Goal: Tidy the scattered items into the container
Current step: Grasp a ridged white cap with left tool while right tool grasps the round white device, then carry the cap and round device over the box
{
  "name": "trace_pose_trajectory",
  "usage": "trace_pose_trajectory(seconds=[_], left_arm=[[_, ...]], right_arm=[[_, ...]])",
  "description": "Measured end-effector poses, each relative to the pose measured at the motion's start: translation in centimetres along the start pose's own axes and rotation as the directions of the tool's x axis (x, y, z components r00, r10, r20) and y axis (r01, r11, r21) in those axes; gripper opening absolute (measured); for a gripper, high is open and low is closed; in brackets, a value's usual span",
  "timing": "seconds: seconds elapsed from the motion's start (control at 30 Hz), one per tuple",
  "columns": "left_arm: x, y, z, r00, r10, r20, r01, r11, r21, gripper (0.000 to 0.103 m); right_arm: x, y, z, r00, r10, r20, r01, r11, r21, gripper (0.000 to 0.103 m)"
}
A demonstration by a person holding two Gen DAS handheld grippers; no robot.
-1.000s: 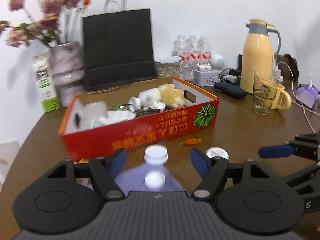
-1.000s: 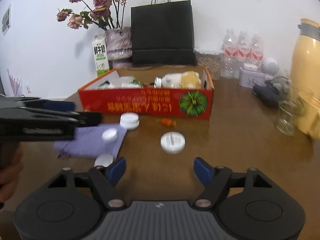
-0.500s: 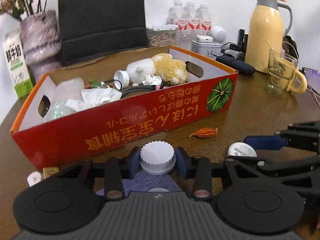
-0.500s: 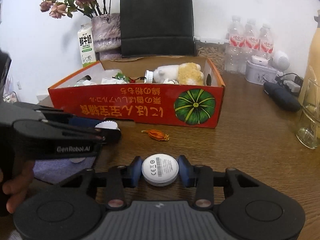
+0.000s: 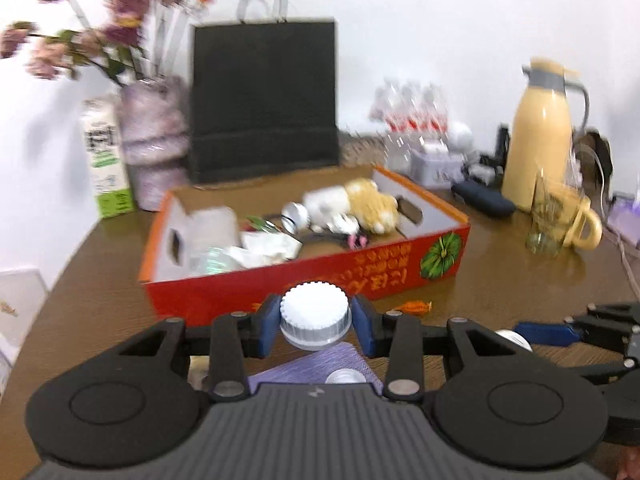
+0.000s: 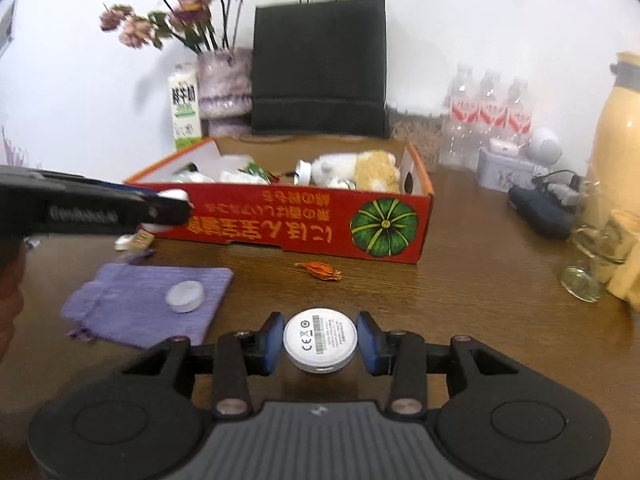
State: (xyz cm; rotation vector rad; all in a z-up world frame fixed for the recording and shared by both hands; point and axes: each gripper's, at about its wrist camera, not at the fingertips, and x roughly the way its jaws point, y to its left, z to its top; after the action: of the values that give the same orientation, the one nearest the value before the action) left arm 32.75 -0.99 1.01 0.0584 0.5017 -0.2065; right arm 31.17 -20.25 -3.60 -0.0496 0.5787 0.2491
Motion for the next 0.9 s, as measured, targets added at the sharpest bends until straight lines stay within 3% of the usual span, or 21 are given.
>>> trace_pose_trajectory(seconds=[0.27, 0.43, 0.63, 0.77, 0.9], left_arm=[[-8.0, 1.5, -0.7, 0.997, -0.003, 0.072, 0.008, 0.998, -0.069, 0.040], [-9.5, 2.3, -0.6, 0.996, -0.005, 0.087, 0.012, 0.997, -0.080, 0.040], [-7.1, 4.7, 2.2, 0.993, -0.098, 0.067, 0.106, 0.986, -0.128, 0.040], [-3.8, 5.4, 4.9, 0.994, -0.105, 0.039, 0.109, 0.989, -0.100, 0.040], [1.0, 5.3, 7.3, 0.991, -0.126, -0.039, 0.123, 0.989, -0.081, 0.040]], right_arm=[[-7.3, -0.4, 0.4, 0.995, 0.041, 0.087, -0.047, 0.997, 0.062, 0.038], [-8.7, -0.4, 1.8, 0.990, 0.077, 0.115, -0.084, 0.995, 0.060, 0.038], [-6.1, -0.7, 5.9, 0.983, 0.136, 0.123, -0.141, 0.989, 0.038, 0.038], [-2.3, -1.0, 9.0, 0.982, 0.168, 0.088, -0.172, 0.984, 0.038, 0.038], [2.2, -1.6, 13.0, 0.977, 0.211, 0.038, -0.213, 0.975, 0.060, 0.038]])
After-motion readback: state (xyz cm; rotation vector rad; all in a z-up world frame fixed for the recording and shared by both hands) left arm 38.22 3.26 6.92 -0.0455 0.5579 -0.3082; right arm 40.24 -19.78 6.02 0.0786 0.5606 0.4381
